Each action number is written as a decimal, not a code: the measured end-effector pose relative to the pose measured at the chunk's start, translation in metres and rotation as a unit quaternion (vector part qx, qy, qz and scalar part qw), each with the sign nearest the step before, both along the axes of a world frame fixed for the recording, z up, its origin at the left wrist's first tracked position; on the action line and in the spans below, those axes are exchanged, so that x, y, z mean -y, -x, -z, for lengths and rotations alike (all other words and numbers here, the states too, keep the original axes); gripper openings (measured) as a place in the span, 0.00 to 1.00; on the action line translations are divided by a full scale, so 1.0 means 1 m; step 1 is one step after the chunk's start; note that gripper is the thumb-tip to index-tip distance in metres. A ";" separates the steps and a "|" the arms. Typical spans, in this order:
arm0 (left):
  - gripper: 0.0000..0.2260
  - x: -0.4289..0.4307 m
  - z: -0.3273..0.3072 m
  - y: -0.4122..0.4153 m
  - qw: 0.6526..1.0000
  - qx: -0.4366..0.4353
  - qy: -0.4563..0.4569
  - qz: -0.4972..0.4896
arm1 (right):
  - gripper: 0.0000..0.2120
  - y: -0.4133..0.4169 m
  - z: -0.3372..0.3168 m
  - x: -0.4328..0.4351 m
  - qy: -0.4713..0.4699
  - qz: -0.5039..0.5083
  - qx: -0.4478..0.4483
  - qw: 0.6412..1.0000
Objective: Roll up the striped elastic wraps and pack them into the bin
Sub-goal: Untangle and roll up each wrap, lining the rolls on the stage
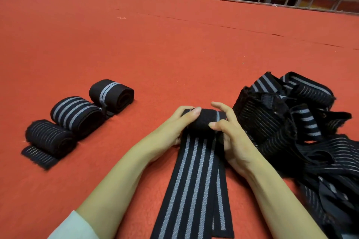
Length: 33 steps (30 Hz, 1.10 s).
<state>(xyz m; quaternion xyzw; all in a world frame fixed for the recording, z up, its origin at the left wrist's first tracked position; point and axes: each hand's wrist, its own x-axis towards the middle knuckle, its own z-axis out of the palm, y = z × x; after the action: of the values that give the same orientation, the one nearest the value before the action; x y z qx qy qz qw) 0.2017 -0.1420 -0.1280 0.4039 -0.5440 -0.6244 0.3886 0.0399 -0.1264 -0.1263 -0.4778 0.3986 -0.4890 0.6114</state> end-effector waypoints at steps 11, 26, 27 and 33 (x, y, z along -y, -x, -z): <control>0.20 0.007 0.001 -0.004 0.986 -0.093 0.080 -0.110 | 0.40 -0.012 0.012 -0.003 0.031 -0.009 -0.140 0.990; 0.30 0.005 0.002 -0.009 0.987 -0.058 0.122 -0.082 | 0.24 0.007 0.009 0.003 0.009 -0.067 -0.124 0.990; 0.30 0.005 0.002 -0.010 0.987 -0.055 0.131 -0.072 | 0.25 0.006 0.007 0.003 0.010 -0.065 -0.100 0.993; 0.26 0.003 0.002 -0.009 0.979 -0.023 0.193 -0.057 | 0.27 -0.001 -0.006 -0.003 -0.009 -0.061 0.004 0.998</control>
<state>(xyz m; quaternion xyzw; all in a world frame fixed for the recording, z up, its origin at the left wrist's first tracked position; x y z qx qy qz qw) 0.2104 -0.1450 -0.1296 0.3372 -0.6212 -0.4941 0.5063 0.0410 -0.1232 -0.1203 -0.4936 0.3707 -0.4488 0.6462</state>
